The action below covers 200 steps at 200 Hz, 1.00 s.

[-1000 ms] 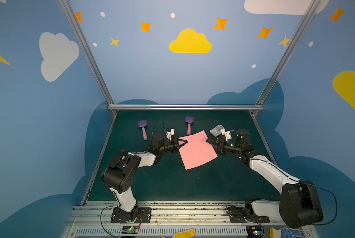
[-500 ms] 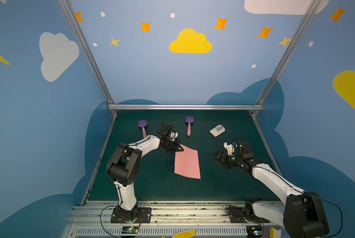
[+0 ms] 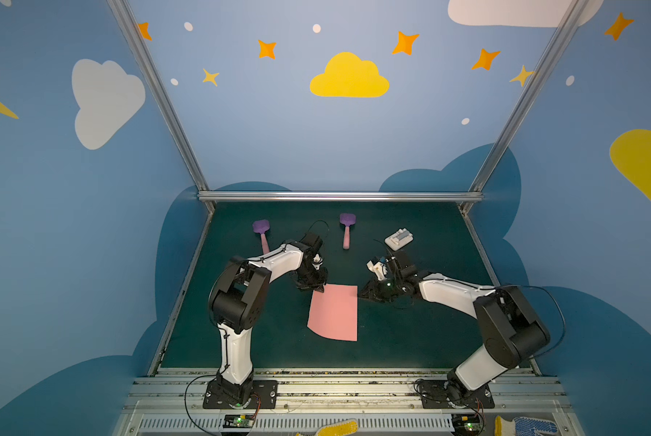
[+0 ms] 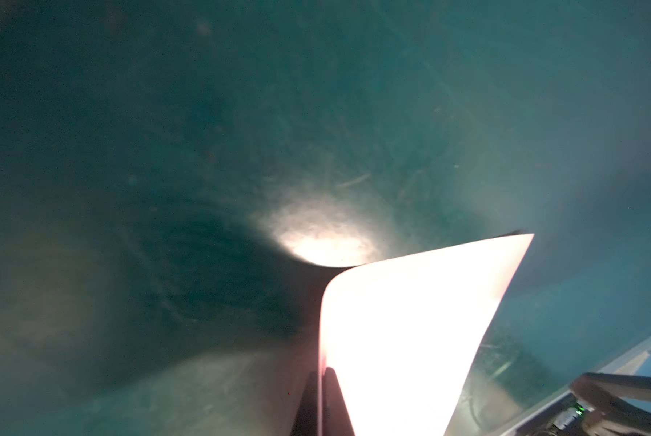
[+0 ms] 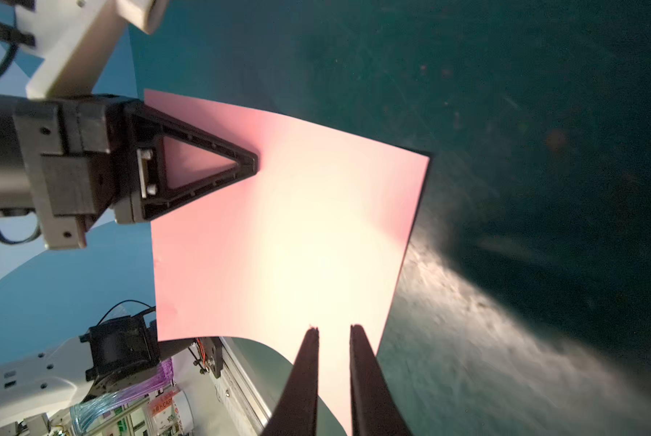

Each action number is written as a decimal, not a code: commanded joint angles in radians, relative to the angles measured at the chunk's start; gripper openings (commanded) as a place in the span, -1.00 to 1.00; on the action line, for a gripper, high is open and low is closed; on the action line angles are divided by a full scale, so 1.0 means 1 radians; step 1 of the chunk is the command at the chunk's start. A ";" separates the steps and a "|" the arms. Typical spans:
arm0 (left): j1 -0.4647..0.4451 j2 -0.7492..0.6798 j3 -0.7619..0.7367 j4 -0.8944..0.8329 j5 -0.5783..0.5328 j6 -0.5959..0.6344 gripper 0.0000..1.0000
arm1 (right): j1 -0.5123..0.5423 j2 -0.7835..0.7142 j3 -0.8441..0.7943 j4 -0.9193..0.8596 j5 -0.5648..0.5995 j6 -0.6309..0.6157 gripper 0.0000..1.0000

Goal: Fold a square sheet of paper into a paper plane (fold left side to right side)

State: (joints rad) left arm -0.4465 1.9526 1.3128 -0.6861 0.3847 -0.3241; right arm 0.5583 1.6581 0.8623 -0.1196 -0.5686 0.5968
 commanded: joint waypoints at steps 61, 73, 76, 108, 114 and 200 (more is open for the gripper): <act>-0.003 -0.017 -0.020 -0.007 -0.081 -0.033 -0.91 | 0.063 0.184 0.109 0.046 0.029 0.030 -0.96; -0.004 -0.017 -0.022 -0.010 -0.082 -0.035 -0.91 | 0.066 0.204 0.115 0.046 0.033 0.033 -0.98; -0.005 -0.017 -0.021 -0.009 -0.082 -0.035 -0.91 | 0.065 0.210 0.116 0.044 0.035 0.033 -0.99; -0.006 -0.034 -0.030 0.000 -0.032 -0.051 -0.58 | 0.065 0.244 0.110 0.036 0.049 0.028 -1.00; -0.006 -0.041 -0.037 0.009 -0.014 -0.059 -0.45 | 0.065 0.245 0.108 0.038 0.050 0.027 -1.00; -0.023 -0.133 -0.171 0.311 0.249 -0.292 0.12 | 0.065 0.252 0.068 0.069 0.042 0.038 -1.00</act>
State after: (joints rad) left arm -0.4606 1.8503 1.1629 -0.5049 0.5426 -0.5152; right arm 0.6170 1.8774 0.9581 -0.0517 -0.5537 0.6300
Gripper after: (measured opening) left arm 0.550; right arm 0.047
